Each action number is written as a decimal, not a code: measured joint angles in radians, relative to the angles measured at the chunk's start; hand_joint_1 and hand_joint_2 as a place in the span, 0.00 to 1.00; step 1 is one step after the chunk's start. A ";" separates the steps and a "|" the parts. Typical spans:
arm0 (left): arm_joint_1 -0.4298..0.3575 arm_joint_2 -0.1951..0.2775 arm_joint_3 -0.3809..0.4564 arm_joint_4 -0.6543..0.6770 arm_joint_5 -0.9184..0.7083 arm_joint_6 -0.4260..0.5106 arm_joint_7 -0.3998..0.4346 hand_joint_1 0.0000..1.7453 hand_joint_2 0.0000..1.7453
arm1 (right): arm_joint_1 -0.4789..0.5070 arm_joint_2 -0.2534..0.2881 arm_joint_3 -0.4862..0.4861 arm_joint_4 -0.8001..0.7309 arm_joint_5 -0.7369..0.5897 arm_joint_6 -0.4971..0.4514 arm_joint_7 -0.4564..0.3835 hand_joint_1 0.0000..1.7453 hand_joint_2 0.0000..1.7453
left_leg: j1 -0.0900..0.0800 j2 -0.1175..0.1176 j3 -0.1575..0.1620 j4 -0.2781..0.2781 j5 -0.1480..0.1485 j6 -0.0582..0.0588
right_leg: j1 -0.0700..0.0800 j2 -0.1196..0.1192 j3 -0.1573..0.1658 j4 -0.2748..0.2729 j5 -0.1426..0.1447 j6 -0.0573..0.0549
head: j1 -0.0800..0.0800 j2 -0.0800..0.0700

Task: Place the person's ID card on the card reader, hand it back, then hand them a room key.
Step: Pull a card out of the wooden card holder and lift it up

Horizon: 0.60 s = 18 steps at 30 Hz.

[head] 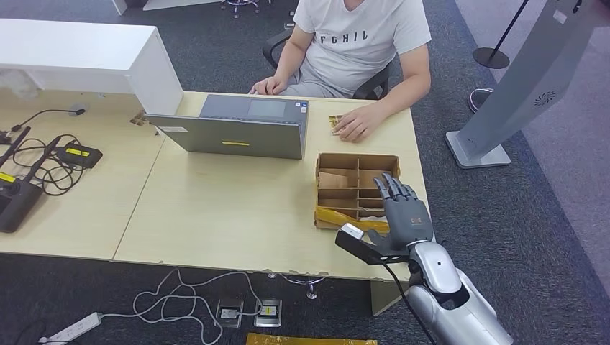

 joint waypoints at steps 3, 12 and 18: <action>0.000 0.000 -0.001 0.000 0.000 0.000 0.000 0.00 0.00 | 0.000 0.002 -0.002 0.000 0.008 0.009 0.002 0.00 1.00 | 0.000 0.000 0.000 0.000 0.000 0.000 | 0.000 0.000 0.000 0.000 0.000 0.000 | 0.000 0.000; 0.000 0.000 -0.001 0.000 0.001 0.000 0.000 0.00 0.00 | 0.004 0.010 -0.004 0.000 0.019 0.020 0.004 0.00 1.00 | 0.000 0.000 0.000 0.000 0.000 0.000 | 0.000 0.000 0.000 0.000 0.000 0.000 | 0.000 0.000; 0.000 0.000 -0.002 0.000 0.002 0.000 0.000 0.00 0.00 | 0.008 0.012 -0.004 0.000 0.025 0.029 0.004 0.00 1.00 | 0.000 0.000 0.000 0.000 0.000 0.000 | 0.000 0.000 0.000 0.000 0.000 0.000 | 0.000 0.000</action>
